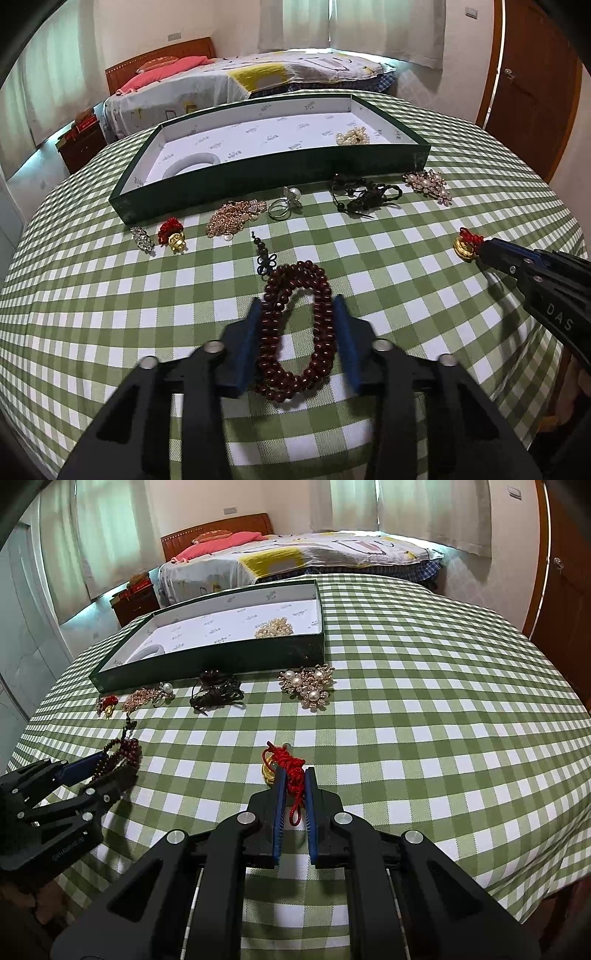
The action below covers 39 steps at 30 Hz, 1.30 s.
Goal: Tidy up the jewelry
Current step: 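Grasp the dark red bead bracelet with the left gripper while the right holds the tassel, then carry the bracelet and tassel into the green box and open both grippers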
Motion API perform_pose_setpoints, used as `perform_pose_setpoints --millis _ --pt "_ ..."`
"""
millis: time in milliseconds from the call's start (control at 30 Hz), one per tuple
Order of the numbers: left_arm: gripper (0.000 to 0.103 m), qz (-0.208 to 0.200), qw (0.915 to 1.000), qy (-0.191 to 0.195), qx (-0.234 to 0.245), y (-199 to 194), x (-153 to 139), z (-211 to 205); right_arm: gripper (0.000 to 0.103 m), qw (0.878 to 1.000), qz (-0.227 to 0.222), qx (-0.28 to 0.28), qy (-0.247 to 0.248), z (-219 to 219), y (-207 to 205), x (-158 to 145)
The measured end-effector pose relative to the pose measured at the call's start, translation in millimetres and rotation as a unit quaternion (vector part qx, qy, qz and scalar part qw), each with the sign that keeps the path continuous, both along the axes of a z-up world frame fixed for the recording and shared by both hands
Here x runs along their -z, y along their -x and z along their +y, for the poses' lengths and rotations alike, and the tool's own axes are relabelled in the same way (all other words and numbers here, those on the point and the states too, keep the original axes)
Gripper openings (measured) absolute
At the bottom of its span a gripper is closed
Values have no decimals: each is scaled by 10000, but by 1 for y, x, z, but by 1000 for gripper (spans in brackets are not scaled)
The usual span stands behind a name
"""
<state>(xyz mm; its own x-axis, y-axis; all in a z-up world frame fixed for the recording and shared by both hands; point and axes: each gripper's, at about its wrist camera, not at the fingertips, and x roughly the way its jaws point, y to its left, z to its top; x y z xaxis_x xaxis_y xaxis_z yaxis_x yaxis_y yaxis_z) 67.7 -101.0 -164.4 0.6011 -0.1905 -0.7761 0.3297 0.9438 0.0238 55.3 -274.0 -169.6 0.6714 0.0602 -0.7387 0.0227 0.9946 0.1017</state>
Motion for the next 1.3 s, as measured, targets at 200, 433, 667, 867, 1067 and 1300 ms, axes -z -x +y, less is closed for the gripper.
perform_pose_setpoints --millis 200,433,667,867,1067,1300 --pt "12 -22 9999 77 65 1 -1 2 10 10000 -37 -20 12 3 1 0" --pt "12 -207 9996 163 37 2 -12 10 10 9998 -174 -37 -106 6 2 -8" --pt "12 -474 9982 363 -50 -8 -36 19 10 9984 -359 -79 -437 7 -8 -27" --pt "12 -682 9964 496 -42 -31 -54 16 10 9969 -500 -169 -591 15 -33 -44" --pt "12 -898 9941 591 -122 -66 -68 8 10 9954 -694 -319 -582 26 -72 -63" --pt "12 -880 9937 485 -489 -112 -62 10 10 9959 -645 -510 -385 44 -120 -58"
